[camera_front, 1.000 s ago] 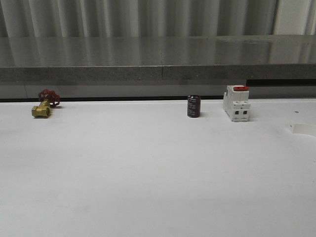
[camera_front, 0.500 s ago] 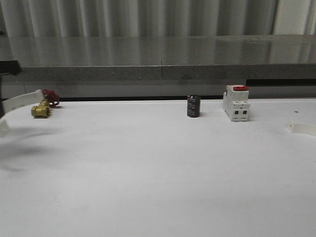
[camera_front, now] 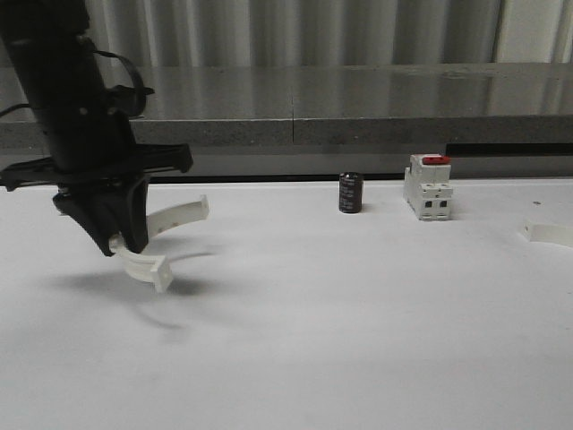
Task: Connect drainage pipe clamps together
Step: 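Grasp the white semicircular clamp half with the left gripper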
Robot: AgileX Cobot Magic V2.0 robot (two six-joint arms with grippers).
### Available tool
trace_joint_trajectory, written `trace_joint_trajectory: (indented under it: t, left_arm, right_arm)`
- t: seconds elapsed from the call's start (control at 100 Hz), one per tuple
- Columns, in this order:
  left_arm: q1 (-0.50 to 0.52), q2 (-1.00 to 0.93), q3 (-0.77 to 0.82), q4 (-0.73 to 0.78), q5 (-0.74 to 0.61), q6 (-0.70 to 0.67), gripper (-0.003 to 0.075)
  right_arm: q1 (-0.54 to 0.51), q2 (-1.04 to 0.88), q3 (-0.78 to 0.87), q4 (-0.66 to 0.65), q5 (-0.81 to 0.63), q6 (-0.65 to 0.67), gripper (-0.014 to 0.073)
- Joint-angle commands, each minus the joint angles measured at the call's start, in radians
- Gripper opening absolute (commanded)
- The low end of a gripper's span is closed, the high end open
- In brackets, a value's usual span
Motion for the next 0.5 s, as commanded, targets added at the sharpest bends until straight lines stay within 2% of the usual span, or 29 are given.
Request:
trace_joint_trajectory:
  t: [0.0, 0.49]
  left_arm:
    - [-0.027, -0.035, -0.022, -0.006, -0.051, -0.043, -0.0021]
    - [-0.074, 0.014, -0.022, -0.017, -0.099, -0.069, -0.0002]
  right_arm:
    - [-0.007, -0.018, -0.016, -0.006, -0.077, -0.002, -0.0067]
    - [-0.003, -0.018, -0.016, -0.006, -0.077, -0.002, -0.0067]
